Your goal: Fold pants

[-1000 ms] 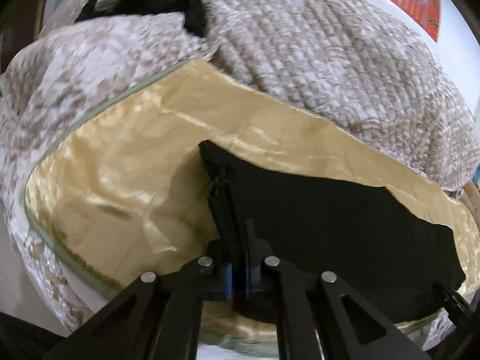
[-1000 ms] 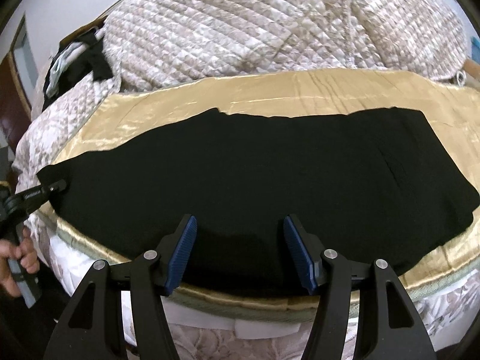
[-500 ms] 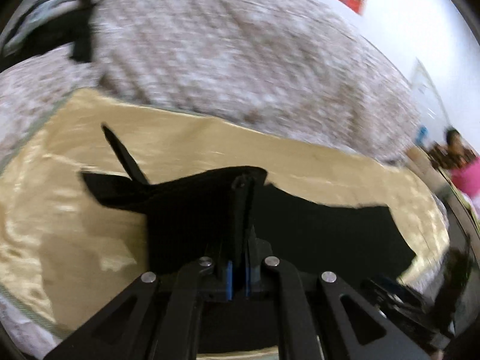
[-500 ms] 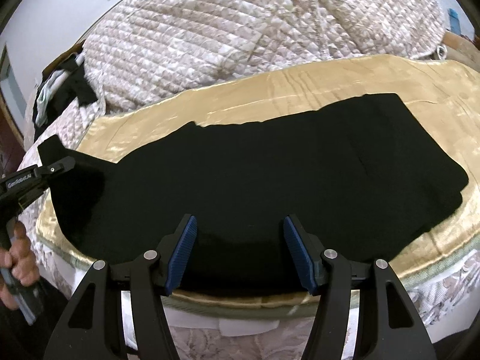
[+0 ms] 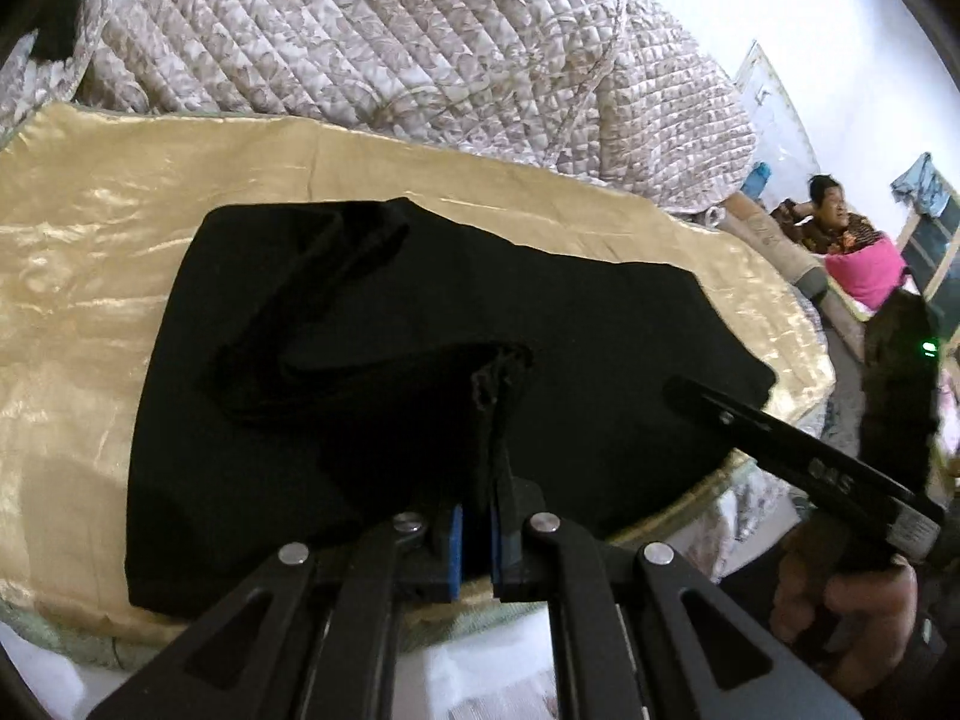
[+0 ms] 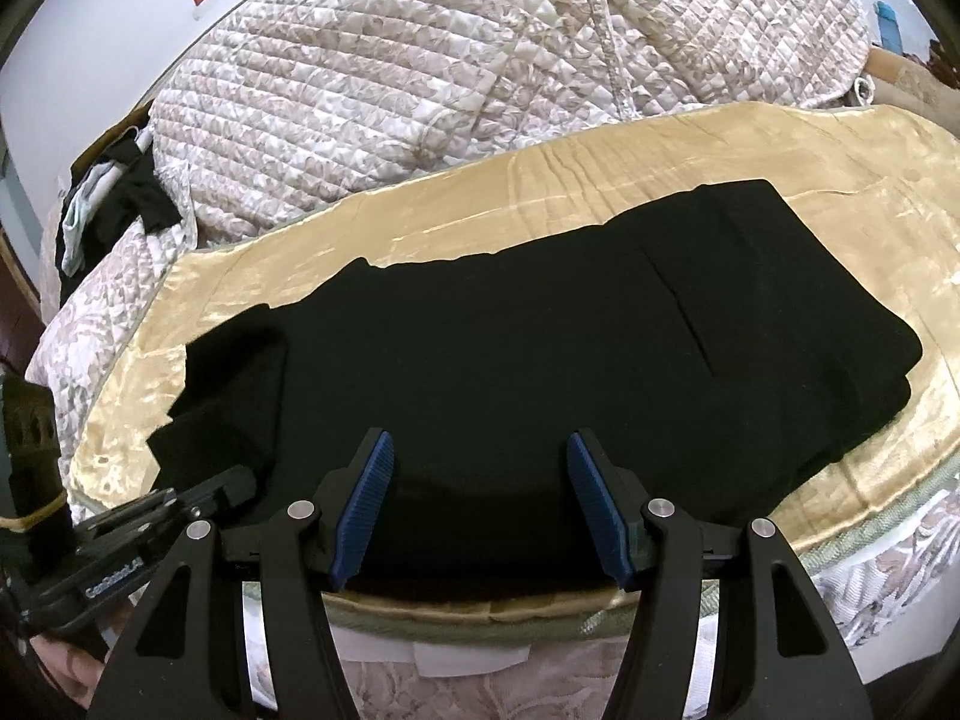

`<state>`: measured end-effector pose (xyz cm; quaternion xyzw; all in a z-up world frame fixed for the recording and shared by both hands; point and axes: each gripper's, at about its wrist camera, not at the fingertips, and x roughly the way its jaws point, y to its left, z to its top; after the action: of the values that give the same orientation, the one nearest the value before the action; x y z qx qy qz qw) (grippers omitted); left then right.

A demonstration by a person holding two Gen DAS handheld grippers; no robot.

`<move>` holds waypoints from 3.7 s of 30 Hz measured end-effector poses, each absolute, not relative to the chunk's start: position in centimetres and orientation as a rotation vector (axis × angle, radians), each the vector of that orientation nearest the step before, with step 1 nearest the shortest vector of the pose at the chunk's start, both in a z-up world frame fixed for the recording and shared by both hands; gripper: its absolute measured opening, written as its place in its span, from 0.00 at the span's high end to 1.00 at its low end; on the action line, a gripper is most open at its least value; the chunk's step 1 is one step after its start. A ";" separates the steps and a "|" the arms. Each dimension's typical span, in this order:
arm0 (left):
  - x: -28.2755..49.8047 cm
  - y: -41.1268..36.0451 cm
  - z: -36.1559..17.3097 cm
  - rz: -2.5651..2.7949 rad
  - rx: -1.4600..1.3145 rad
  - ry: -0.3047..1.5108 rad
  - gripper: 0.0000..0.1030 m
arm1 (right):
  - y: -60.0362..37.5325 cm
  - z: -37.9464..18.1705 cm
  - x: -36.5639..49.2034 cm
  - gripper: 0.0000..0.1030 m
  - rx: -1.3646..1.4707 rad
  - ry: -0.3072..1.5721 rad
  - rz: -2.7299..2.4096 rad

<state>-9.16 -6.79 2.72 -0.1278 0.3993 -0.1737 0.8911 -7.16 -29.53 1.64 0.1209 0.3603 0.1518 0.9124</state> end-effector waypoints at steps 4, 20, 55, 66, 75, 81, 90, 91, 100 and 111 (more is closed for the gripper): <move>-9.9 -6.8 3.0 -0.416 -0.279 0.825 0.89 | -29.5 1.6 -7.1 0.41 0.270 0.741 0.330; -9.9 -0.4 7.7 -0.322 -0.390 0.668 0.49 | -29.3 2.3 -7.1 0.41 0.291 0.695 0.348; -4.1 6.8 6.1 -0.128 -0.382 0.759 0.48 | -15.6 1.6 -7.3 0.41 -0.355 0.655 0.655; -4.2 8.3 5.4 -0.095 -0.436 0.772 0.48 | -12.9 1.4 -5.4 0.93 -0.442 0.599 0.636; -4.2 6.7 4.6 -0.130 -0.404 0.811 0.48 | -24.6 1.8 0.2 0.75 0.131 0.729 0.422; -3.9 4.9 3.7 -0.182 -0.369 0.854 0.48 | -28.2 0.8 0.2 0.51 0.401 0.804 0.545; -4.0 4.1 2.9 -0.200 -0.347 0.880 0.48 | -23.5 0.4 0.5 0.50 0.272 0.876 0.679; -4.0 4.1 2.9 -0.199 -0.349 0.880 0.48 | -23.1 0.4 0.7 0.50 0.268 0.875 0.681; -4.0 4.2 2.9 -0.197 -0.348 0.879 0.48 | -22.6 -0.5 1.9 0.88 0.388 0.962 0.744; -4.2 4.3 3.7 -0.224 -0.354 0.851 0.48 | -26.9 -0.8 -0.1 0.98 0.506 0.911 0.621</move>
<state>-4.20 4.31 3.68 -0.1704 0.4096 -0.1079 0.8897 -0.07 -26.87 -0.83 0.2378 0.4280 0.2920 0.8216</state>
